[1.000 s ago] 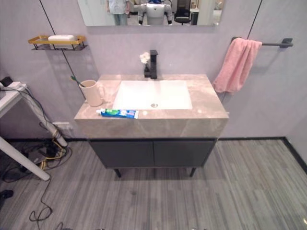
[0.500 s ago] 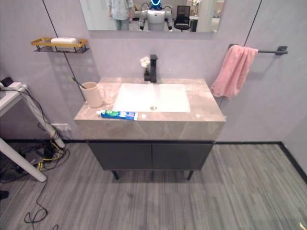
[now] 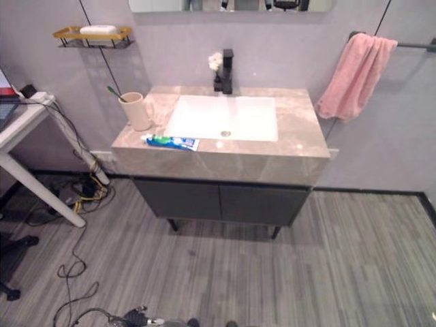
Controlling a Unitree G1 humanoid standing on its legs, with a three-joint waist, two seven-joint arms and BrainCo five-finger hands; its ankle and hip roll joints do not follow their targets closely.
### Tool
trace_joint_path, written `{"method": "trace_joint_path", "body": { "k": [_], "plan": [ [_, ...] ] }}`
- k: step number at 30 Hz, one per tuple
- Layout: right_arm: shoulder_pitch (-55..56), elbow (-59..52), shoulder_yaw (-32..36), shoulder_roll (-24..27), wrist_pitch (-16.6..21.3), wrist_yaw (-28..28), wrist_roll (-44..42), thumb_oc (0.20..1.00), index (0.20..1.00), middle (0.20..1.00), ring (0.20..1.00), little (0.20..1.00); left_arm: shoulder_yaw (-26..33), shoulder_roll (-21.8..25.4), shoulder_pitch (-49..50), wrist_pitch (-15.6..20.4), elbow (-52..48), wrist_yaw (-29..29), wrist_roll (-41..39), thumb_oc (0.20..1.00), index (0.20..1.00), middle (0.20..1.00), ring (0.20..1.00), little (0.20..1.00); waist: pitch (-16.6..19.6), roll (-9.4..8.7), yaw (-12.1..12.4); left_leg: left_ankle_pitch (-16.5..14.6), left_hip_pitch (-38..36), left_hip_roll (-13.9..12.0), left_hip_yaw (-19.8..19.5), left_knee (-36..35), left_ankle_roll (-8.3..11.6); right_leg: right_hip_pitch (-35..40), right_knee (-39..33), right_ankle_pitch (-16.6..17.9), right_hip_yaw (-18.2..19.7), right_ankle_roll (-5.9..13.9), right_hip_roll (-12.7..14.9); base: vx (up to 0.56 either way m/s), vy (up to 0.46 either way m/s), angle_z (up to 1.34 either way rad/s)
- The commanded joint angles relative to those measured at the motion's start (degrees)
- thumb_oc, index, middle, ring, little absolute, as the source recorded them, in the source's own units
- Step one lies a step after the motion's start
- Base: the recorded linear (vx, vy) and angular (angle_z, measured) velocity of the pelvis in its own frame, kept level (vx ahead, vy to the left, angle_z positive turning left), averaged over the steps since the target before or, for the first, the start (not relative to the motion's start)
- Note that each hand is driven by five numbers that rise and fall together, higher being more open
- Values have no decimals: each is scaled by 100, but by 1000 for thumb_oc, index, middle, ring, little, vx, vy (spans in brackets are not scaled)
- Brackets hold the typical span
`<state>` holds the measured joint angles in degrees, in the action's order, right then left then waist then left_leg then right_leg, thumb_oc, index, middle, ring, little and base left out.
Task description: Put brush and paste in cup on sink, flatten towel.
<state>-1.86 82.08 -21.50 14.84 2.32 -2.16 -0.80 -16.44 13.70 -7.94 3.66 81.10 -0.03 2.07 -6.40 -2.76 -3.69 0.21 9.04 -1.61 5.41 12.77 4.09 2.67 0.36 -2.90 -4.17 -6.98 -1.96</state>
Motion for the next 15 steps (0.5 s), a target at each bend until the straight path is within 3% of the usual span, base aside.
{"method": "trace_joint_path", "body": {
  "k": [1, 2, 4, 7, 12, 13, 15],
  "plan": [
    [-82, 46, -16, 154, 25, 178, 187, 1000, 1000, 1000, 1000, 1000, -78, 84, 119, 83, 127, 148, -92, 1000, 1000, 1000, 1000, 1000, 112, 124, 103, 533, 411, -87, -99, -665, -97, 80, 290, -228, 537, 812, -64, 151, 40, 12],
    [-79, 46, -16, 153, 25, 178, 187, 1000, 1000, 1000, 1000, 1000, -79, 85, 121, 83, 127, 149, -92, 1000, 1000, 1000, 1000, 1000, 108, 114, 104, 544, 388, -77, -93, -690, -98, 87, 297, -240, 539, 813, -54, 220, 54, 2],
    [-60, 23, -72, 140, 50, 205, 254, 1000, 1000, 1000, 1000, 1000, -99, 55, 169, 102, 132, 161, -113, 1000, 1000, 1000, 1000, 1000, 51, 169, 196, 854, 598, -207, -173, -1280, -40, 262, 350, -401, 724, 816, -101, 272, 67, -29],
    [-50, 30, -67, 127, 53, 193, 230, 1000, 1000, 1000, 1000, 1000, -82, 7, 236, 108, 131, 142, -126, 1000, 1000, 1000, 1000, 1000, 122, 249, 216, 1039, 616, -373, 16, -1699, 23, 521, 321, -572, 940, 843, -123, 273, 83, -40],
    [1, 118, -39, 122, 24, 139, 311, 1000, 1000, 1000, 1000, 1000, -69, 14, 345, 123, 102, 127, -104, 1000, 1000, 1000, 1000, 1000, 336, 308, 315, 1189, 517, -404, 11, -1685, -7, 918, 236, -779, 1224, 890, 22, 324, 147, -45],
    [36, 155, -8, 113, -3, 132, 388, 1000, 1000, 1000, 1000, 1000, -77, 27, 376, 132, 90, 115, -102, 1000, 1000, 1000, 1000, 1000, 429, 280, 323, 1185, 540, -328, 29, -1464, -57, 1046, 311, -851, 1308, 979, 220, 323, 208, -64],
    [39, 159, -9, 115, -1, 121, 414, 1000, 1000, 1000, 1000, 1000, -95, 47, 362, 136, 68, 112, -102, 1000, 1000, 1000, 1000, 1000, 453, 267, 327, 1133, 566, -305, 50, -1333, -82, 1034, 365, -864, 1337, 1007, 306, 293, 204, -20]
  ]
}}
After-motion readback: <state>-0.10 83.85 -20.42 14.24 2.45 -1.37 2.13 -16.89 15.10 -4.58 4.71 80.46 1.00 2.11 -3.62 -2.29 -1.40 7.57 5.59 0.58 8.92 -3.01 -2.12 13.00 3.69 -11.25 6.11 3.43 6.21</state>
